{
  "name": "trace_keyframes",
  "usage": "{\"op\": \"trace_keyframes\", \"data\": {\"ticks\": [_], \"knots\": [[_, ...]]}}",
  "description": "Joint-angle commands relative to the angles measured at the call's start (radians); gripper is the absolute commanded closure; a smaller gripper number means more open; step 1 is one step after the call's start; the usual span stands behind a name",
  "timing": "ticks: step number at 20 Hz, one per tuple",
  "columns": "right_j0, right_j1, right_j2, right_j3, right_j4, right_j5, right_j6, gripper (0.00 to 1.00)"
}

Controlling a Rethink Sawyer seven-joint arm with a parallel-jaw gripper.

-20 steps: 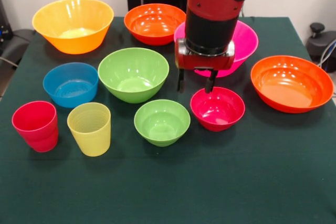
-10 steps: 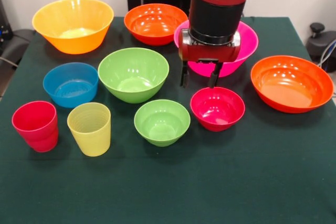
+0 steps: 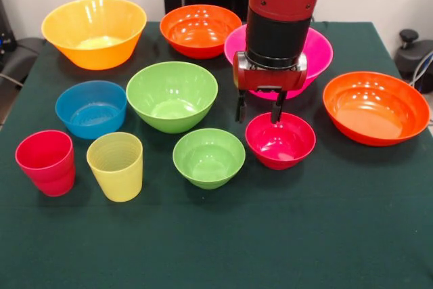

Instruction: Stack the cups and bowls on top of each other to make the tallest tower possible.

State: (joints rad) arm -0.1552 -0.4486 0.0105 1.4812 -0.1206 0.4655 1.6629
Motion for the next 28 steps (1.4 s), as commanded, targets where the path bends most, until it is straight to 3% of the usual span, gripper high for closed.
{"op": "trace_keyframes", "data": {"ticks": [1, 13, 19, 22, 28], "knots": [[0.010, 0.070, 0.045, 0.136, -0.005, -0.115, 0.181, 0.00], [0.032, 0.110, -0.006, 0.116, 0.033, -0.122, 0.188, 0.00], [0.017, 0.142, 0.017, 0.133, 0.033, -0.195, 0.189, 0.00], [-0.012, 0.164, 0.063, 0.141, 0.024, -0.272, 0.178, 0.00], [-0.081, 0.124, 0.186, 0.182, 0.041, -0.315, 0.158, 0.00]]}}
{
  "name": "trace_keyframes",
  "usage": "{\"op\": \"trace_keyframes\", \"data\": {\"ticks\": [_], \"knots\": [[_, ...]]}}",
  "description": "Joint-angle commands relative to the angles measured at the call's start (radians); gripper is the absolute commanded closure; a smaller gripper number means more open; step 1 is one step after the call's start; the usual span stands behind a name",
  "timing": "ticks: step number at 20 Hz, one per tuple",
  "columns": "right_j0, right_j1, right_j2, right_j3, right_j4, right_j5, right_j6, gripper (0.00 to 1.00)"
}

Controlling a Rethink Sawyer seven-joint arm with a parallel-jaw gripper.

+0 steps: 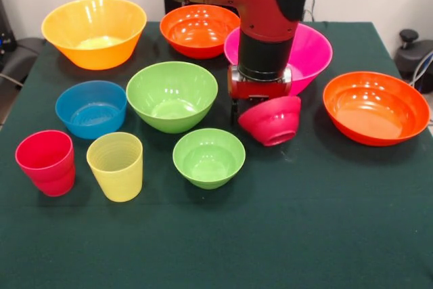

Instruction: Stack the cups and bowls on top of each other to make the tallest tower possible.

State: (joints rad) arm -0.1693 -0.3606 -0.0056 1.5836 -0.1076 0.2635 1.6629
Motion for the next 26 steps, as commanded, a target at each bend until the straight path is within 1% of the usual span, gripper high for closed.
{"op": "trace_keyframes", "data": {"ticks": [1, 2, 4, 5, 8, 12, 17, 23, 26], "knots": [[-0.078, 0.032, 0.223, 0.086, 0.032, -0.115, 0.158, 0.00], [-0.108, 0.029, 0.267, 0.098, 0.035, -0.129, 0.156, 0.00], [-0.114, 0.020, 0.290, 0.099, 0.043, -0.129, 0.161, 0.00], [-0.111, 0.024, 0.291, 0.076, 0.049, -0.113, 0.156, 0.00], [-0.094, 0.015, 0.284, 0.049, 0.067, -0.069, 0.155, 0.00], [-0.086, 0.018, 0.283, 0.036, 0.077, -0.057, 0.151, 0.00], [-0.071, 0.015, 0.275, 0.002, 0.104, -0.011, 0.145, 0.00], [-0.060, -0.017, 0.253, 0.006, 0.129, 0.040, 0.142, 0.00], [-0.055, -0.029, 0.237, -0.001, 0.133, 0.043, 0.135, 0.00]]}}
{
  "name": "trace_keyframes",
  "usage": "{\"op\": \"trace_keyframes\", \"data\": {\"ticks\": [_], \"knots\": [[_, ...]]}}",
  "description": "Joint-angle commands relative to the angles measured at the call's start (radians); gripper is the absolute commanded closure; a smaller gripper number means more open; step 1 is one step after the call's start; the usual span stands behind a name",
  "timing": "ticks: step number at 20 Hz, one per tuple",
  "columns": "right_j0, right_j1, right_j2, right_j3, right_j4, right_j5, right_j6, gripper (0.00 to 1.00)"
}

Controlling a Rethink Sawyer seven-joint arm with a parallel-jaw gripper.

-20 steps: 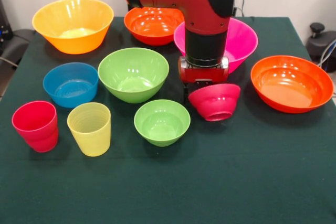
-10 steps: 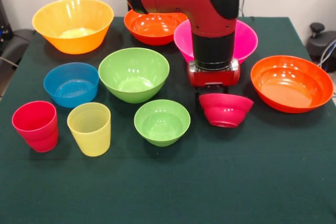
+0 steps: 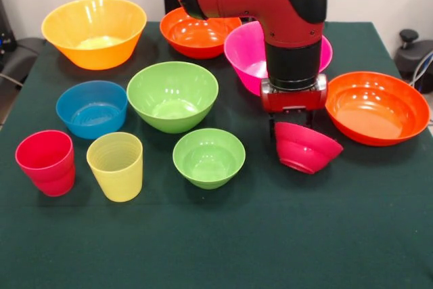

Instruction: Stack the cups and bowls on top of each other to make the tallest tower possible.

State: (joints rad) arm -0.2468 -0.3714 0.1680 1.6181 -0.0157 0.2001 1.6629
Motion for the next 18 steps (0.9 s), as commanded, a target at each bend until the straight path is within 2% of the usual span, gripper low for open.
{"op": "trace_keyframes", "data": {"ticks": [1, 6, 15, 18], "knots": [[0.025, -0.017, 0.061, -0.039, 0.040, 0.102, 0.131, 0.00], [0.035, -0.014, 0.045, -0.061, 0.030, 0.078, 0.126, 0.00], [0.042, -0.012, 0.012, -0.118, 0.017, 0.114, 0.098, 0.00], [0.035, 0.000, 0.009, -0.134, 0.006, 0.095, 0.089, 0.00]]}}
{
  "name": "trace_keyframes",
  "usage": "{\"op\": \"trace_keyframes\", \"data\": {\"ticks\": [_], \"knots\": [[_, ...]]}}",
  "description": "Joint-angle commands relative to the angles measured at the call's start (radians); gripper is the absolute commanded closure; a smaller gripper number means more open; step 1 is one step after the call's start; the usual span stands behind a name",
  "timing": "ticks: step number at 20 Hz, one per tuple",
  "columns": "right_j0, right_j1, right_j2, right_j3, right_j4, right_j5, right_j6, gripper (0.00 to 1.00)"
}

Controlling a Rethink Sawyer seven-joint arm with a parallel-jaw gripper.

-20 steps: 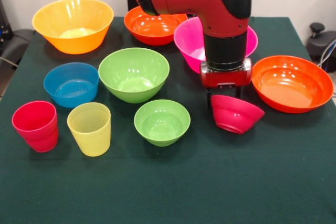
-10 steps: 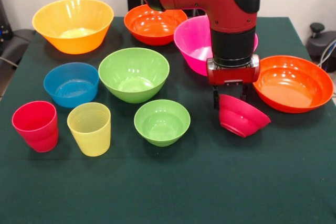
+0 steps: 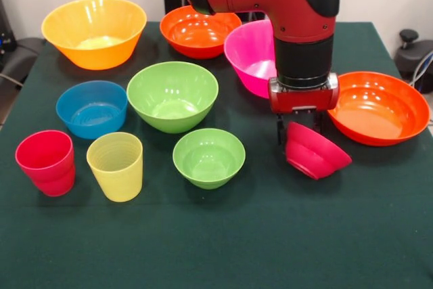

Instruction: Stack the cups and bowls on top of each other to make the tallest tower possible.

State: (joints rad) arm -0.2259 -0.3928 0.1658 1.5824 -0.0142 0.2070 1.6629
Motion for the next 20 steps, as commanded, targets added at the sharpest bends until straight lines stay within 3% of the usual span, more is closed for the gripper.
{"op": "trace_keyframes", "data": {"ticks": [1, 8, 20], "knots": [[0.012, 0.024, 0.011, -0.105, 0.001, 0.083, 0.087, 0.00], [-0.001, 0.044, 0.018, -0.117, -0.042, -0.005, 0.071, 0.00], [0.007, -0.007, 0.023, -0.122, -0.027, 0.076, 0.066, 0.00]]}}
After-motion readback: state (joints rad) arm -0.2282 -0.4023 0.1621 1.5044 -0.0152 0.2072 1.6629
